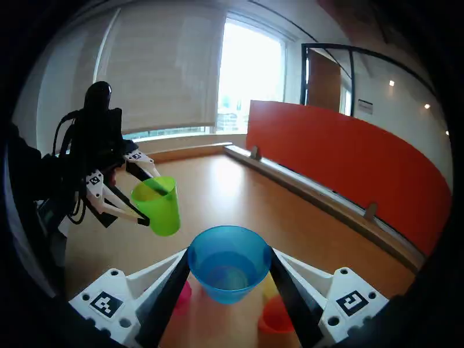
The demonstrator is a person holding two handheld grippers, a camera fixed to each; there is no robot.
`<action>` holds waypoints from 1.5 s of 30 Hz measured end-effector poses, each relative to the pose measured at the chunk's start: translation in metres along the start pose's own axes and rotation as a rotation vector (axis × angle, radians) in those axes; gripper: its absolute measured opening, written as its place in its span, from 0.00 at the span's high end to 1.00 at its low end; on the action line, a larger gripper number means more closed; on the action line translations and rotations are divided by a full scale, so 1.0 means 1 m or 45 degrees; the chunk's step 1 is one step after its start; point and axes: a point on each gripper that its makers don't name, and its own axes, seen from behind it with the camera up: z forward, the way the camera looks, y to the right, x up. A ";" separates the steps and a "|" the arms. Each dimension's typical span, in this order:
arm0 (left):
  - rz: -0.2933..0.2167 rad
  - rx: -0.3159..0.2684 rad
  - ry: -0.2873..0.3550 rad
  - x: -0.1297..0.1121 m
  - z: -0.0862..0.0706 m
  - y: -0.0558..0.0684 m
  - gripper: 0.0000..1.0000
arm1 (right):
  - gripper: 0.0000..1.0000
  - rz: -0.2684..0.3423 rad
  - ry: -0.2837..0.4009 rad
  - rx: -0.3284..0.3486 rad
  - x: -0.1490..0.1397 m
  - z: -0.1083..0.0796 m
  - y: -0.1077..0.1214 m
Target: Pour water
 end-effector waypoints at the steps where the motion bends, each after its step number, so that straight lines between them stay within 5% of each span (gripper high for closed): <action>1: -0.001 0.003 0.006 0.002 -0.001 0.000 0.19 | 0.07 0.004 0.011 -0.002 0.003 -0.002 -0.001; 45: -0.003 0.074 0.137 0.042 -0.029 0.001 0.19 | 0.07 0.056 0.412 -0.079 0.074 -0.034 -0.015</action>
